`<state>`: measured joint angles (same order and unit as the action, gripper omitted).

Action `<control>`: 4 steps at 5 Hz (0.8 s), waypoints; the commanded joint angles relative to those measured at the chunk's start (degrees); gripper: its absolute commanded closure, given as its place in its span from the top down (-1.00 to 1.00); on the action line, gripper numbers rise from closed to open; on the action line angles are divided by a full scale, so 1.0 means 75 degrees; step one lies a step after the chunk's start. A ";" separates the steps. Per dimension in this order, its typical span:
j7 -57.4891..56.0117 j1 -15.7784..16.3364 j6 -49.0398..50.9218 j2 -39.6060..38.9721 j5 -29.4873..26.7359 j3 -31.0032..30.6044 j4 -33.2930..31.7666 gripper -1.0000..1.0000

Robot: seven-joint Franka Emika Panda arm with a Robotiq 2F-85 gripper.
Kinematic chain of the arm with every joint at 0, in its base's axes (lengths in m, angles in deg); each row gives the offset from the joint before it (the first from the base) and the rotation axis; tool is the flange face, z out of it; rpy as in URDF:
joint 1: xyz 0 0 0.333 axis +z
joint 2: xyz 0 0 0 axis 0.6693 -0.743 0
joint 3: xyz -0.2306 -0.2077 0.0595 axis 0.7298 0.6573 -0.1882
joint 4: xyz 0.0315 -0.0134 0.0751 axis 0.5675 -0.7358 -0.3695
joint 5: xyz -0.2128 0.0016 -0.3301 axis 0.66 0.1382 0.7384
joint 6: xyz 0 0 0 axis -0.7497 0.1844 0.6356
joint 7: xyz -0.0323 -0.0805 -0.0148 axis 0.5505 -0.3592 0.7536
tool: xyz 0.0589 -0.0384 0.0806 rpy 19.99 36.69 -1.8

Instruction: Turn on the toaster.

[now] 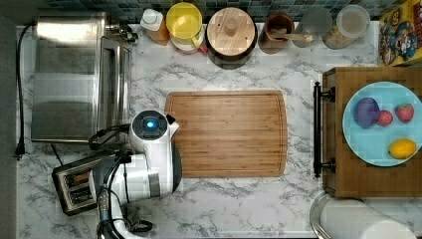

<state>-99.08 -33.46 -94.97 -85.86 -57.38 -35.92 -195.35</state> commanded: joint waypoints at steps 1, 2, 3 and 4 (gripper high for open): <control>0.0732 -0.0367 -0.0959 -0.1106 0.0638 0.0097 -0.1173 -1.00; 0.0664 -0.0102 -0.0942 -0.1093 0.0548 0.0353 -0.1166 -1.00; 0.0659 -0.0076 -0.0940 -0.1091 0.0540 0.0378 -0.1165 -1.00; 0.0659 -0.0079 -0.0941 -0.1092 0.0541 0.0376 -0.1165 -1.00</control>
